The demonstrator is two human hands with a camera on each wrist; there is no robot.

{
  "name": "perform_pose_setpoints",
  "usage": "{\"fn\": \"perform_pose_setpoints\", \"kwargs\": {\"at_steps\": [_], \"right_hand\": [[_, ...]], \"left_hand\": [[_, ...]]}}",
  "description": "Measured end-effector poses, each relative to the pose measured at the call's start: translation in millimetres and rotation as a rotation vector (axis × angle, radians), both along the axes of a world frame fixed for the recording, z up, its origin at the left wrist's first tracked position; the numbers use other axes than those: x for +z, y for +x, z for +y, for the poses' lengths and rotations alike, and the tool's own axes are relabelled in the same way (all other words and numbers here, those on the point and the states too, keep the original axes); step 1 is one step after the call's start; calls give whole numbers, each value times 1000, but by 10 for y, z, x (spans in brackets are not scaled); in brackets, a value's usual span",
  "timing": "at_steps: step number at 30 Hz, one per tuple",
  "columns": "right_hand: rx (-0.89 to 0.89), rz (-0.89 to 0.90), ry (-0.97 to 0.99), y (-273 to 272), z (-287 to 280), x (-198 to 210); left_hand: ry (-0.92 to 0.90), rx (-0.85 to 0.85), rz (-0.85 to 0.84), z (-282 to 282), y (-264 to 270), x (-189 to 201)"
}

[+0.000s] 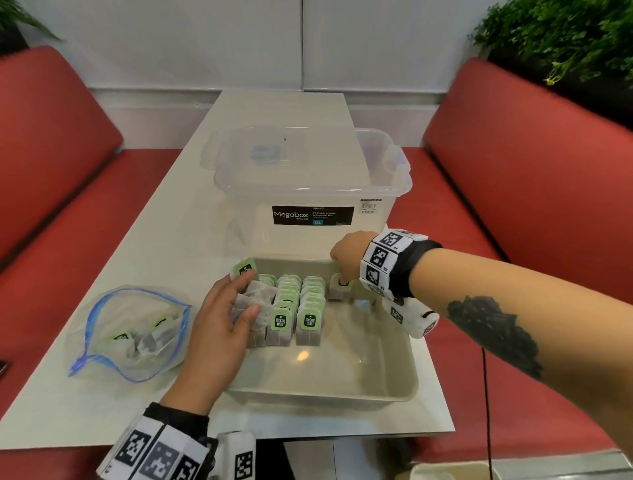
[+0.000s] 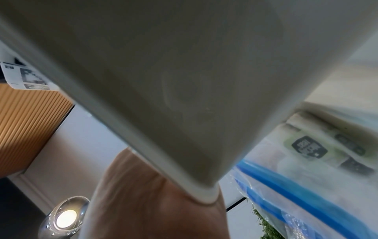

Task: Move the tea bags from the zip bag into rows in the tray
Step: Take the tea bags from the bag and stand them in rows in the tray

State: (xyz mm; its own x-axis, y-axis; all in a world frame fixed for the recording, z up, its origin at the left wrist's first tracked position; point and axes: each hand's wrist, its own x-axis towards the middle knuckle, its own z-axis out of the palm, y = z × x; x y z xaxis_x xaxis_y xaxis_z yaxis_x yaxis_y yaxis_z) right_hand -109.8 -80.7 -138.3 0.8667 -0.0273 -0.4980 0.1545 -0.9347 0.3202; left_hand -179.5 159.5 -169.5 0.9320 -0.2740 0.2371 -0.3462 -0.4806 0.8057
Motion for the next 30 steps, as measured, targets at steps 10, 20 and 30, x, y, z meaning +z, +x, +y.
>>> {"fn": "perform_pose_setpoints", "kwargs": {"at_steps": [10,20,30], "right_hand": [[31,104,-69,161,15,-37],[1,48,-56,130,28,-31],[-48,60,84,18,114,387]], "left_hand": [[-21,-27,-21,7,29,0],[-40,-54,-12,10,43,-4],[-244,-116,192,51,71,68]]}}
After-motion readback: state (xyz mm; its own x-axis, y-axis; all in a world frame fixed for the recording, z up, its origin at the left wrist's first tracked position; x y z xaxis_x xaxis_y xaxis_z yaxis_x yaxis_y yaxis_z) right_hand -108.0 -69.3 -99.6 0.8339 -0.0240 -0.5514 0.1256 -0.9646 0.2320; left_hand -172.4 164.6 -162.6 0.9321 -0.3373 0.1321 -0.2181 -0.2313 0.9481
